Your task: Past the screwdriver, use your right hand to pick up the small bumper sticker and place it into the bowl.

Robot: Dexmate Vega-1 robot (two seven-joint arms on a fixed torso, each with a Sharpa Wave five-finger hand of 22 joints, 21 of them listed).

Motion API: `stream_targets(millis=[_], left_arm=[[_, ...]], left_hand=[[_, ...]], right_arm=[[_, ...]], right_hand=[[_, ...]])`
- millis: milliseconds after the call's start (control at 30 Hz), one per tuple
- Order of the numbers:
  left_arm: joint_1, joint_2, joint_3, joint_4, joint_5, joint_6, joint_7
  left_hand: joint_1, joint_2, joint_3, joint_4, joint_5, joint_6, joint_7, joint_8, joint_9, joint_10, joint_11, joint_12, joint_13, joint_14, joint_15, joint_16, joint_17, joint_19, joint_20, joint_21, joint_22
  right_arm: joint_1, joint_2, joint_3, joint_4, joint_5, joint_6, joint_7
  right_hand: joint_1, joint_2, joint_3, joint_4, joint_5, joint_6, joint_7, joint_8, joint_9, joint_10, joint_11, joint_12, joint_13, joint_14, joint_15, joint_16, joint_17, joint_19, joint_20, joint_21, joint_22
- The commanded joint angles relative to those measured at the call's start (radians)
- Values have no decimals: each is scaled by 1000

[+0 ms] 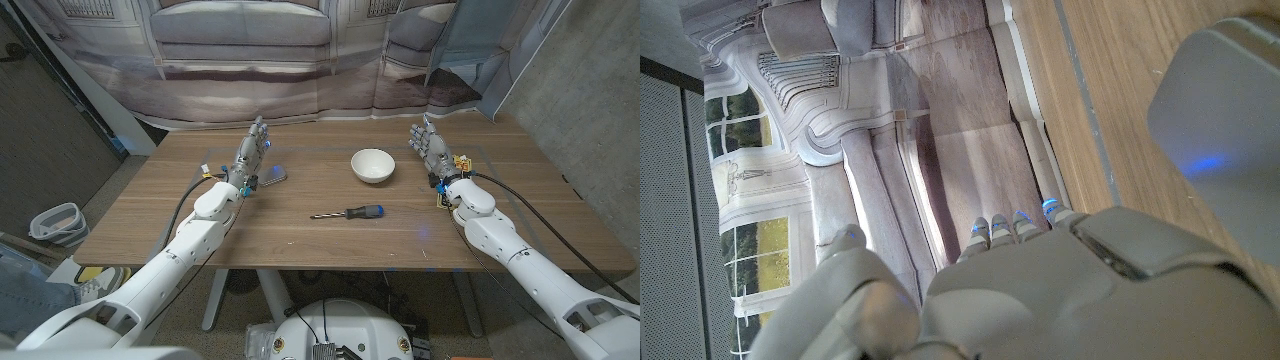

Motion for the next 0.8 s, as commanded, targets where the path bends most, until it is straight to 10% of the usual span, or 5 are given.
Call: stream_targets(millis=[33,800], left_arm=[[26,12,-8,-50,2,15,25],[10,23,-3,-60,8,32,16]], left_hand=[[12,3,5,-1,7,-7,1,5,5,-6,-2,5,5,-30,-5,3,3,-22,-78,6,3],[15,6,-2,-1,7,-11,2,0,5,-8,-1,2,5,-34,2,0,3,-28,-68,1,3]], right_arm=[[-5,-6,0,-15,2,-4,6],[-8,-13,5,-19,-20,32,4]], right_hand=[[8,0,5,-2,5,10,1,5,2,5,-2,4,3,2,9,4,3,6,-19,5,3],[11,3,4,-5,5,12,-4,5,2,11,-1,6,3,5,6,5,3,7,-18,6,3]])
